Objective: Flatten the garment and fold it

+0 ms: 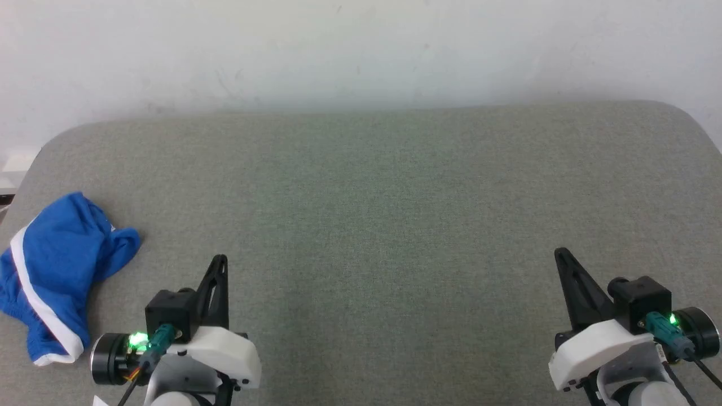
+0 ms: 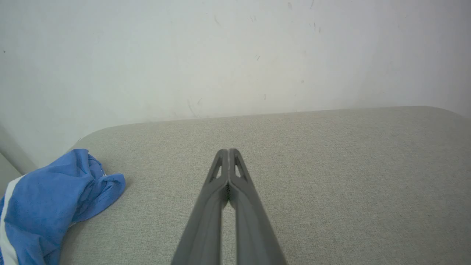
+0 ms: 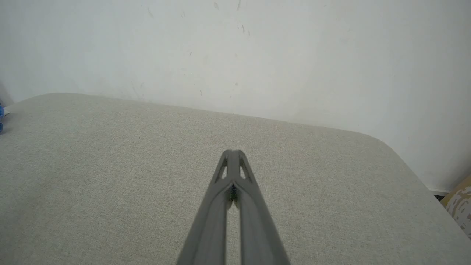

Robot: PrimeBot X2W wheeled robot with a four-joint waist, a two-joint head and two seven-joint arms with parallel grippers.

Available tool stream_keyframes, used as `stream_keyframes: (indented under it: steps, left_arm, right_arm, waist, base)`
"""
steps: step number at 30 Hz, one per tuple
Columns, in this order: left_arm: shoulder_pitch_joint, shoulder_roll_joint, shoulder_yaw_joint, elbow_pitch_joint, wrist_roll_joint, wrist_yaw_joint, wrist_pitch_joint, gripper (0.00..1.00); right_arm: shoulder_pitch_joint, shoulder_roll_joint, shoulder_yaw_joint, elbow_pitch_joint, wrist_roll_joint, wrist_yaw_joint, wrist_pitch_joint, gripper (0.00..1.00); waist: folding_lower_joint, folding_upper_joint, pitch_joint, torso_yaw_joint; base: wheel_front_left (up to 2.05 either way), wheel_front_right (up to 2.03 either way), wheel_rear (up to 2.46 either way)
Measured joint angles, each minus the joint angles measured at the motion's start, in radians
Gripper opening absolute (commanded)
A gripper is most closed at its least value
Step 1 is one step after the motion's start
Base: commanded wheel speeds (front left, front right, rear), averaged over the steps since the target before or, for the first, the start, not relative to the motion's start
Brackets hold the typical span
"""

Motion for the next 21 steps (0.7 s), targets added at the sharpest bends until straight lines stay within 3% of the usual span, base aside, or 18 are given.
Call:
stream_keyframes:
  steps: [2,3,21]
  left_arm:
    - [0.000,0.000,0.000,0.000,0.000,0.000,0.000,0.00]
    - [0.000,0.000,0.000,0.000,0.000,0.000,0.000,1.00]
    - [-0.001,0.000,-0.021,0.015,-0.026,-0.002,-0.025,1.00]
  right_arm:
    - [0.000,0.000,0.000,0.000,0.000,0.000,0.000,0.00]
    - [0.000,0.000,0.000,0.000,0.000,0.000,0.000,1.00]
    - [0.001,-0.001,-0.018,0.018,0.024,0.000,-0.024,1.00]
  waist:
    - [0.0000,0.0000,0.000,0.000]
    - [0.0000,0.0000,0.000,0.000]
    - [0.0000,0.0000,0.001,-0.001]
  base:
    - [0.00,0.00,0.00]
    - [0.00,0.00,0.00]
    - [0.00,0.00,0.00]
